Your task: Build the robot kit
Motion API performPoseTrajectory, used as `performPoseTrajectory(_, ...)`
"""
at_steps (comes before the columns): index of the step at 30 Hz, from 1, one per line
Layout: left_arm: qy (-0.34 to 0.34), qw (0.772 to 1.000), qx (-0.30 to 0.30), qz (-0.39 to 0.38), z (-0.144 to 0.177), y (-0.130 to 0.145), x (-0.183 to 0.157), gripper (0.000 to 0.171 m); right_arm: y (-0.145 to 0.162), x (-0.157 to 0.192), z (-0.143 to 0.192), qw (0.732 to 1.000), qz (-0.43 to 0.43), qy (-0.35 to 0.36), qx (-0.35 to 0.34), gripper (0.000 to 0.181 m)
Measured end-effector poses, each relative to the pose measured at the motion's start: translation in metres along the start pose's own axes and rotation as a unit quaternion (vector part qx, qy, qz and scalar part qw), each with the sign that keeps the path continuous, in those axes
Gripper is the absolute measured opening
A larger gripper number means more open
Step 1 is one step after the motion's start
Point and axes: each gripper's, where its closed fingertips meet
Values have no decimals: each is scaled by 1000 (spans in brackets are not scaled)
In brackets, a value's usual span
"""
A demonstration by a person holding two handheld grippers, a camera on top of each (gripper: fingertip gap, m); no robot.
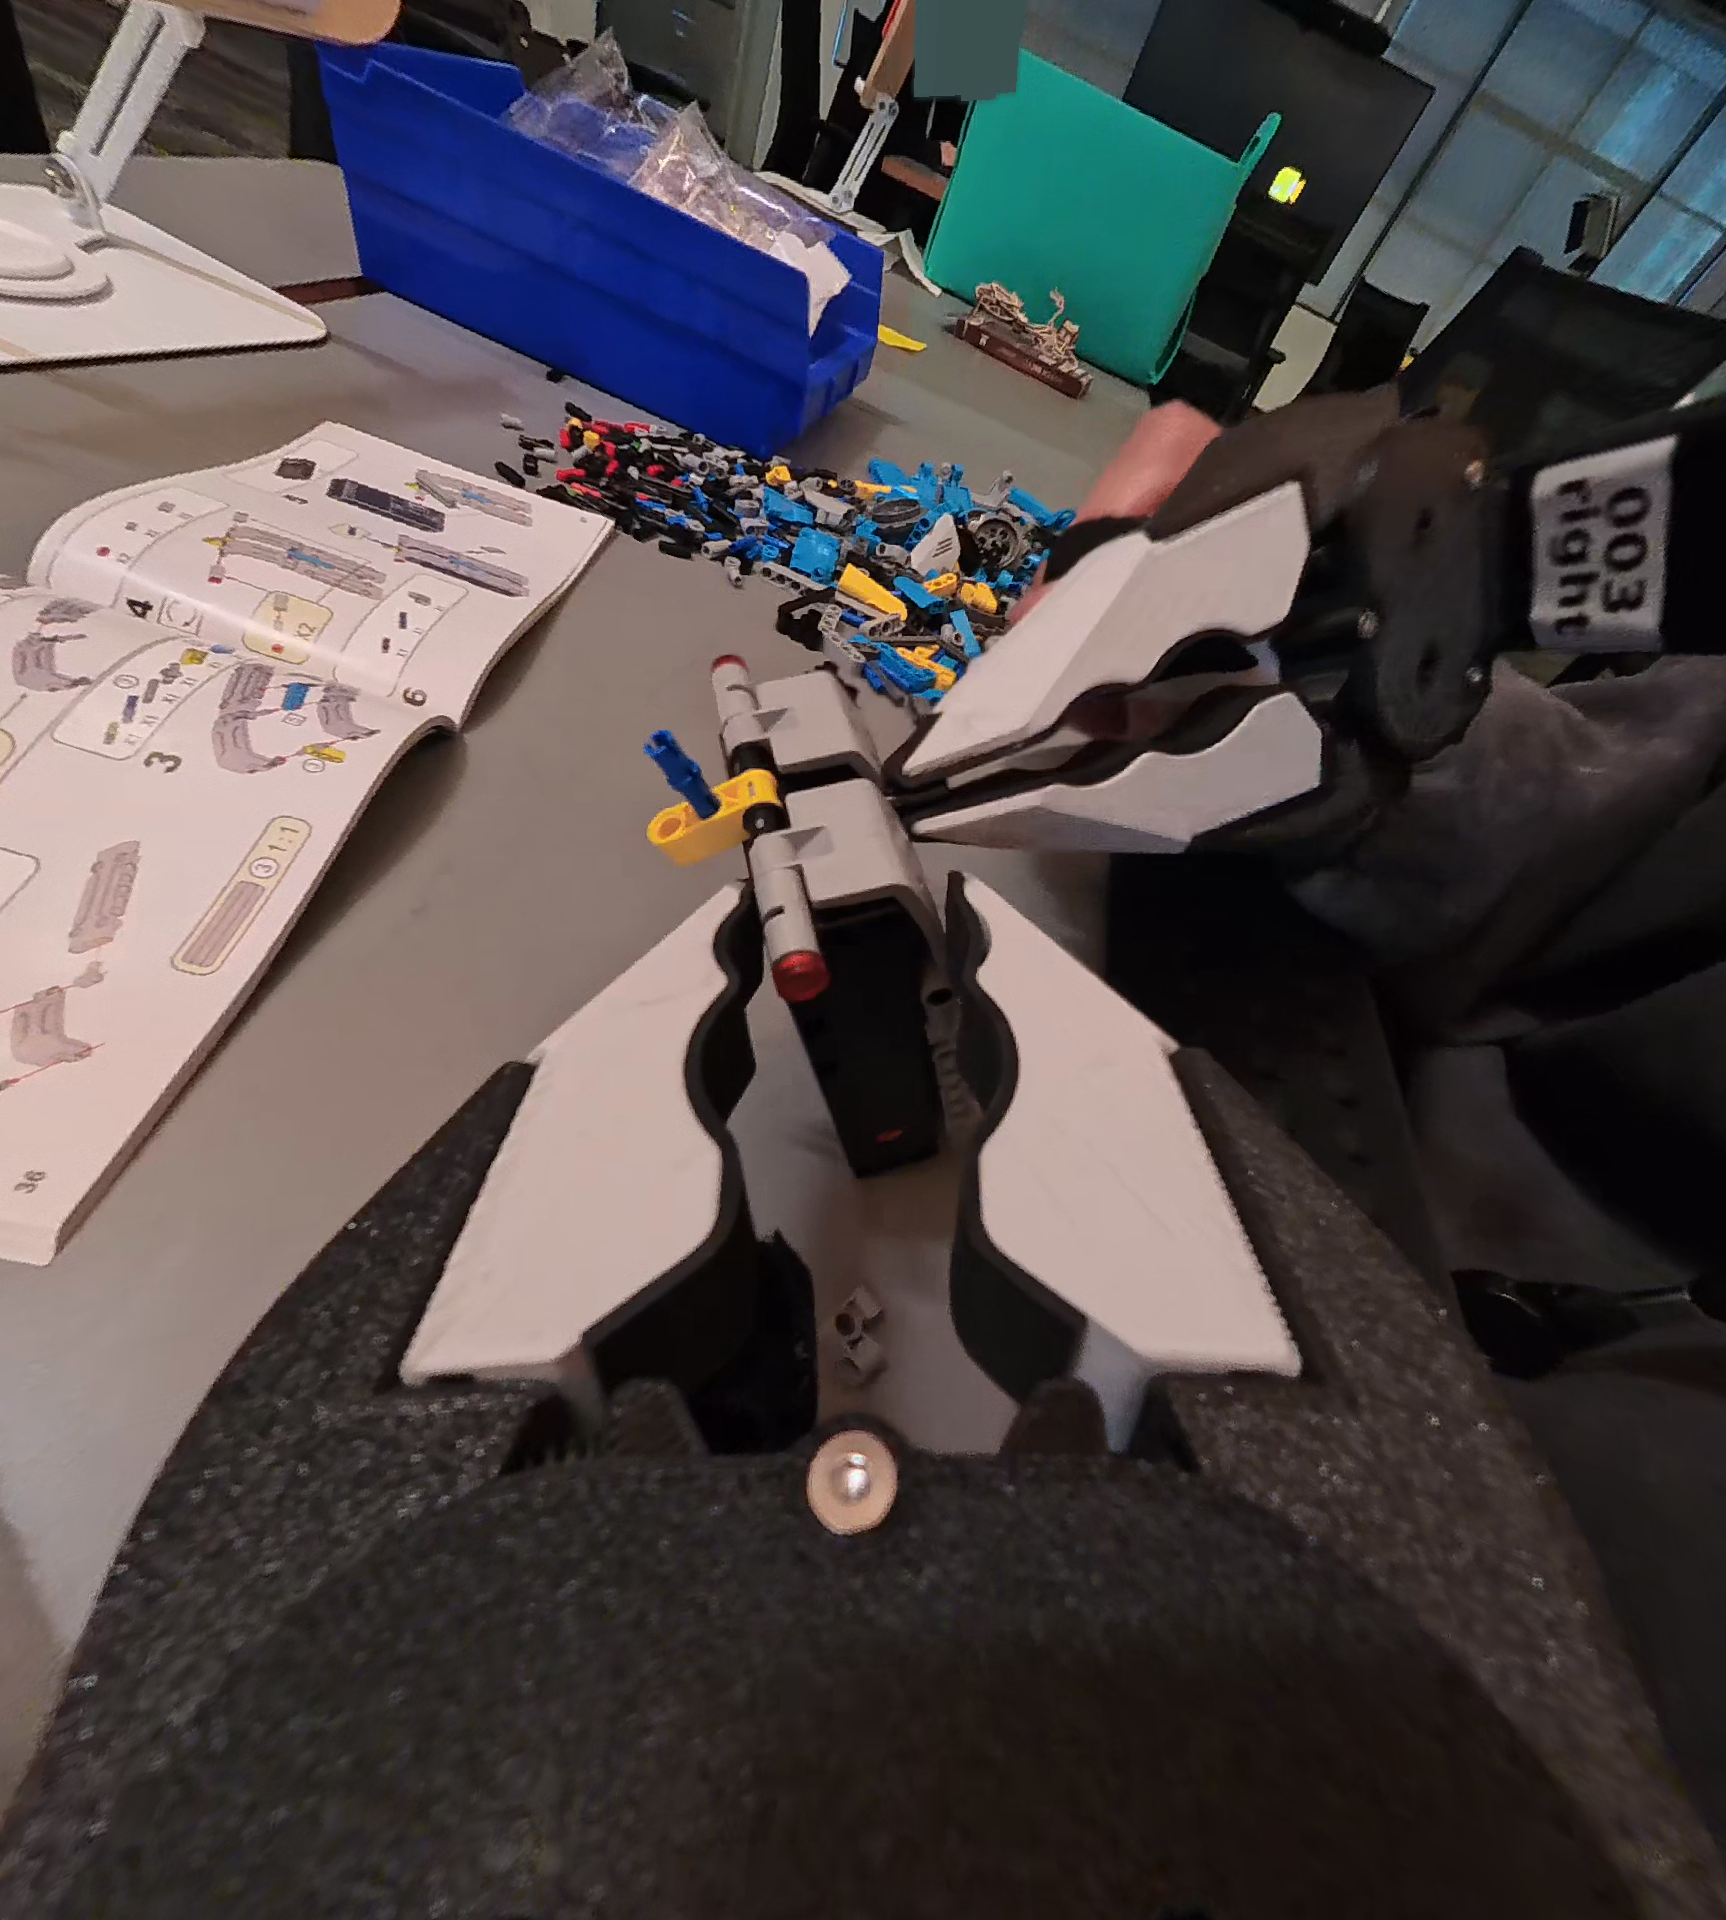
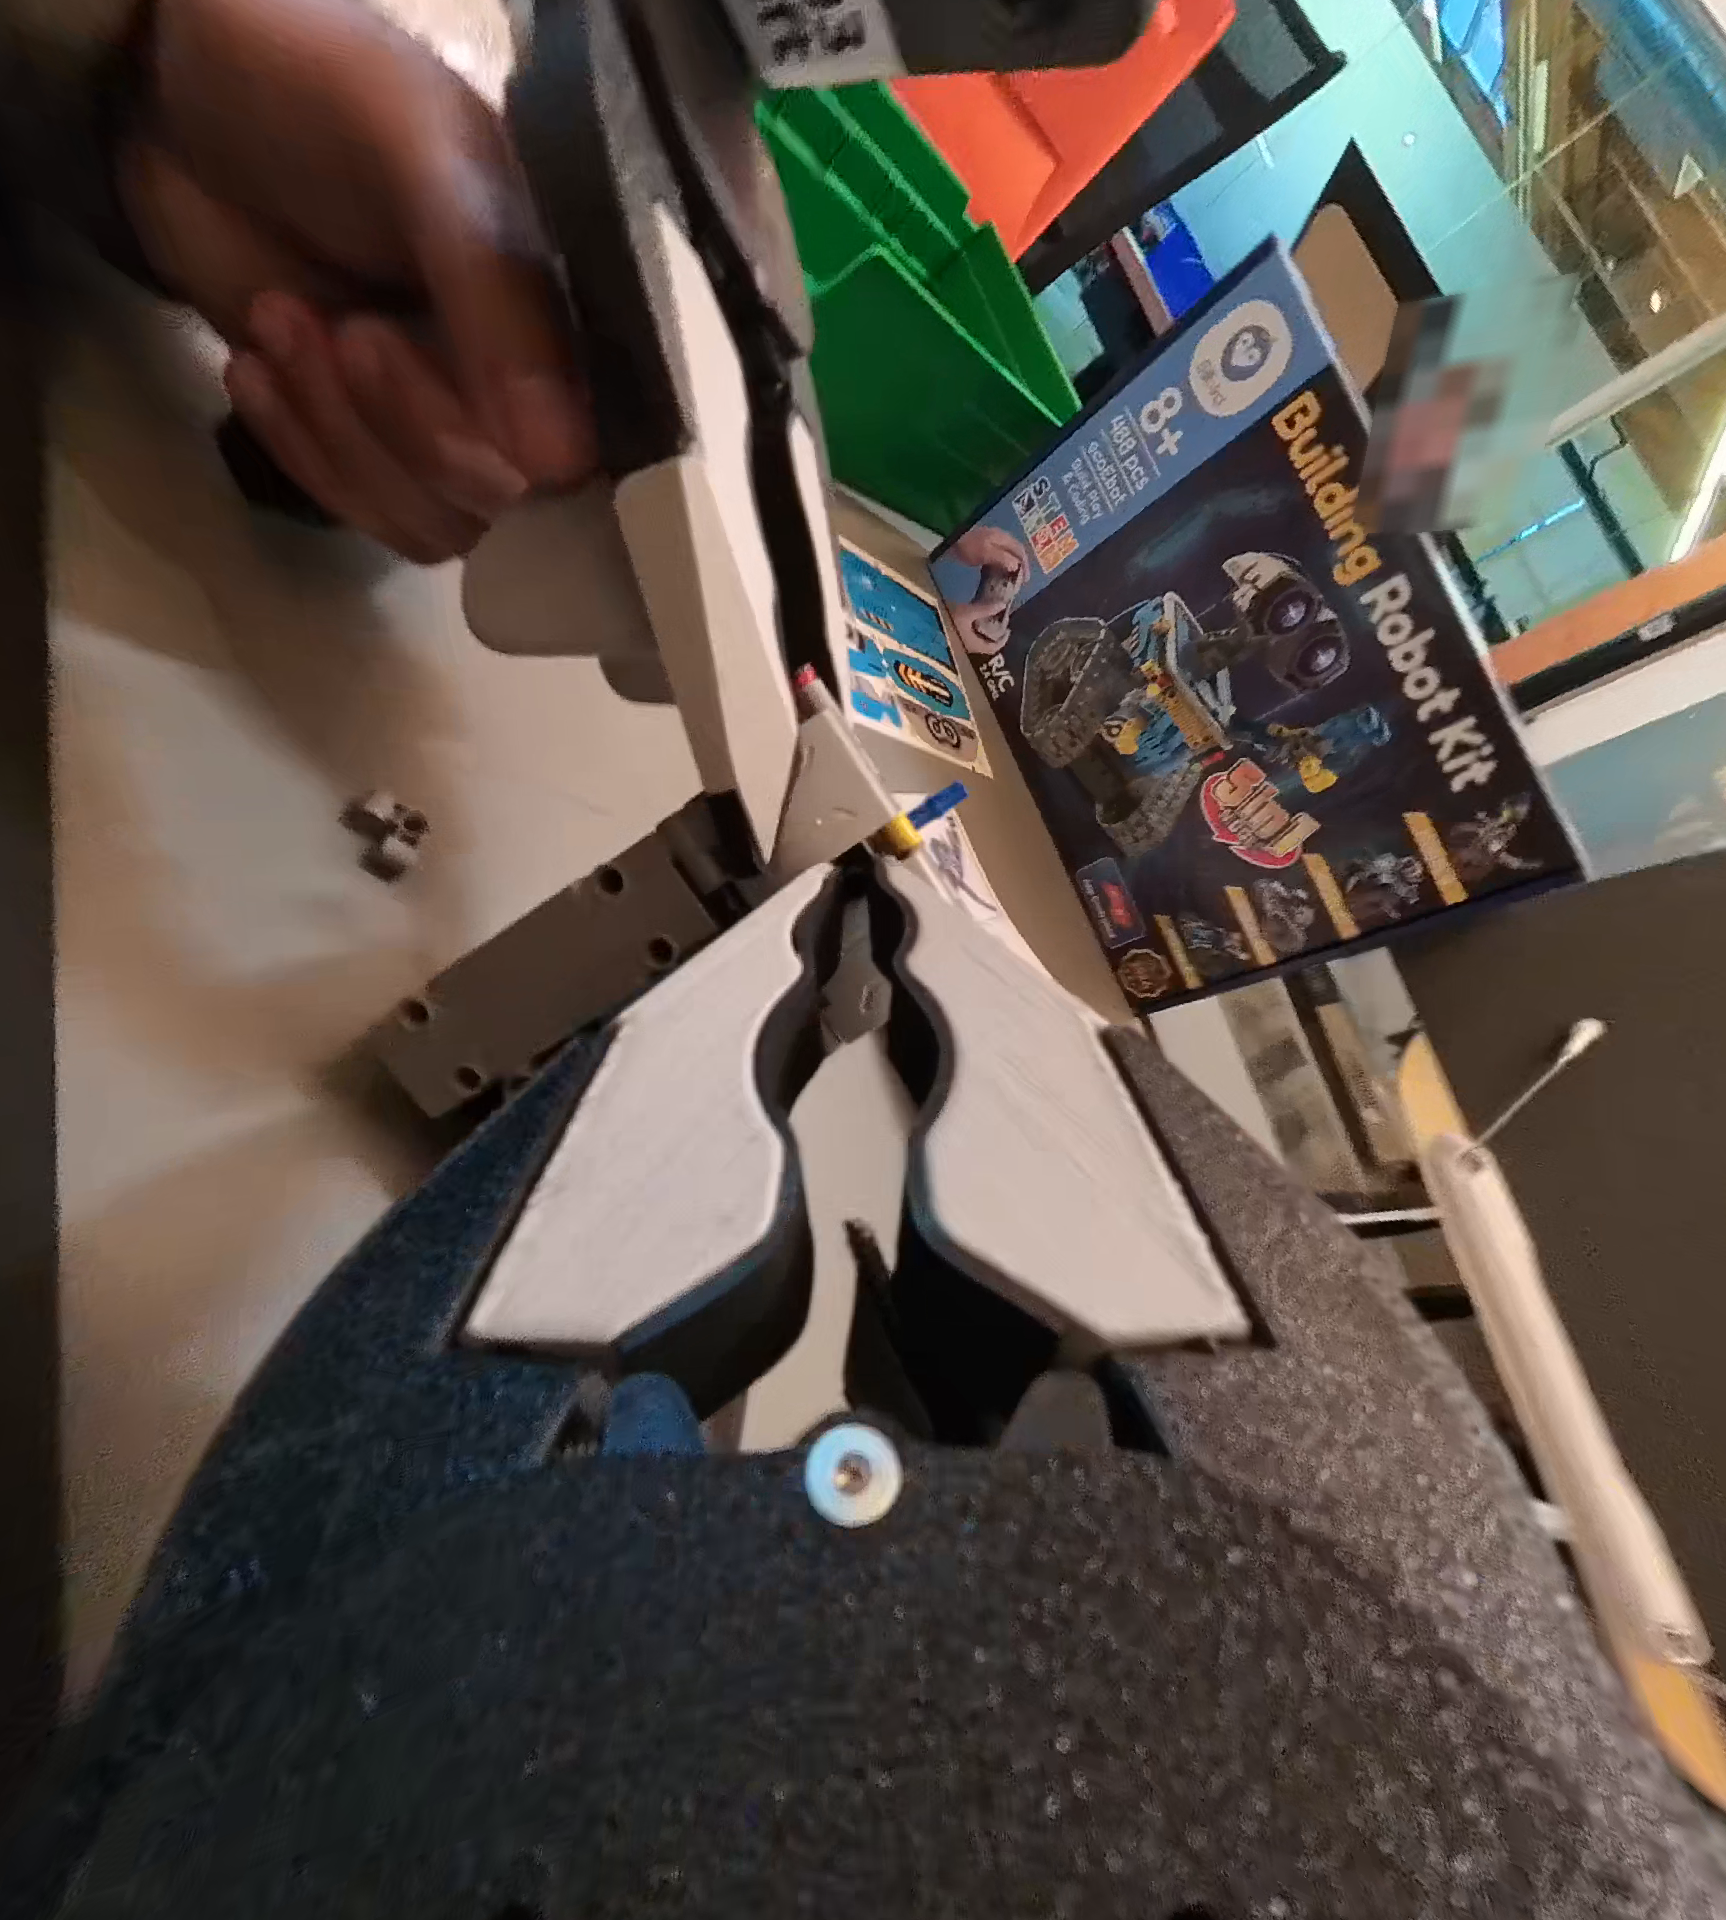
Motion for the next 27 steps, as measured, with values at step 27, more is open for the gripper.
performPoseTrajectory(27,-24,999,20,35,2,1,13,33,2,-3,-14,975,156,-81,136,3)
Point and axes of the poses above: each gripper's, where its closed fingertips meet, z back along the fingers, y out of its underside, x = y × z across the jaws, and after that the axes turned 13 degrees about x, right-handed
